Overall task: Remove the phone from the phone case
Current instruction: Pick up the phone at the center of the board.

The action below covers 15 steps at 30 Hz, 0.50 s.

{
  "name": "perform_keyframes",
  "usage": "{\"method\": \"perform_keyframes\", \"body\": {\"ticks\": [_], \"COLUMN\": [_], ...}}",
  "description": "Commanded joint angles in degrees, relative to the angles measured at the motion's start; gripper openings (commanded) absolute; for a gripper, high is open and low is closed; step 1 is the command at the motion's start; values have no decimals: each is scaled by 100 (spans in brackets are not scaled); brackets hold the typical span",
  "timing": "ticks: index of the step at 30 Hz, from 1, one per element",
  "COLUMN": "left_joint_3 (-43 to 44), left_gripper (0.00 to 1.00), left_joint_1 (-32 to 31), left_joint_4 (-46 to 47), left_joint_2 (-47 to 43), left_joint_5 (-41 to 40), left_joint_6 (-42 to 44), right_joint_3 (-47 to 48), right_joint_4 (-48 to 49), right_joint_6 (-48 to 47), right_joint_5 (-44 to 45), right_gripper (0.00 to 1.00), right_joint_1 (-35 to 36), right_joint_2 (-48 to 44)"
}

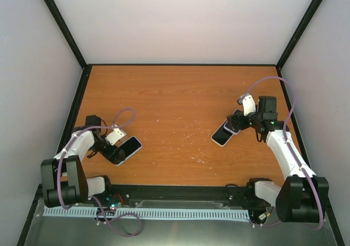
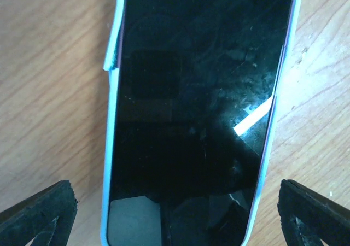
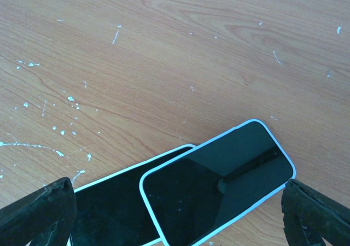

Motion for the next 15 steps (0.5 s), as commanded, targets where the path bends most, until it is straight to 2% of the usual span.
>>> {"method": "perform_keyframes", "body": {"ticks": [1, 5, 15], "left_joint_3": [33, 73, -65], "left_gripper": [100, 100, 100], "left_joint_1": [-133, -310, -1467], "left_joint_4": [107, 84, 594], "left_joint_2": [318, 510, 902], "left_joint_5": [-297, -266, -888], "left_joint_6": [222, 235, -460], "right_joint_3": [33, 30, 8], "right_joint_4": [144, 177, 164], "right_joint_6": [-91, -122, -197], "right_joint_5": [107, 174, 303], "right_gripper": [100, 100, 100], "right_joint_1": [-24, -23, -24], "right_joint_2": [84, 109, 124]}}
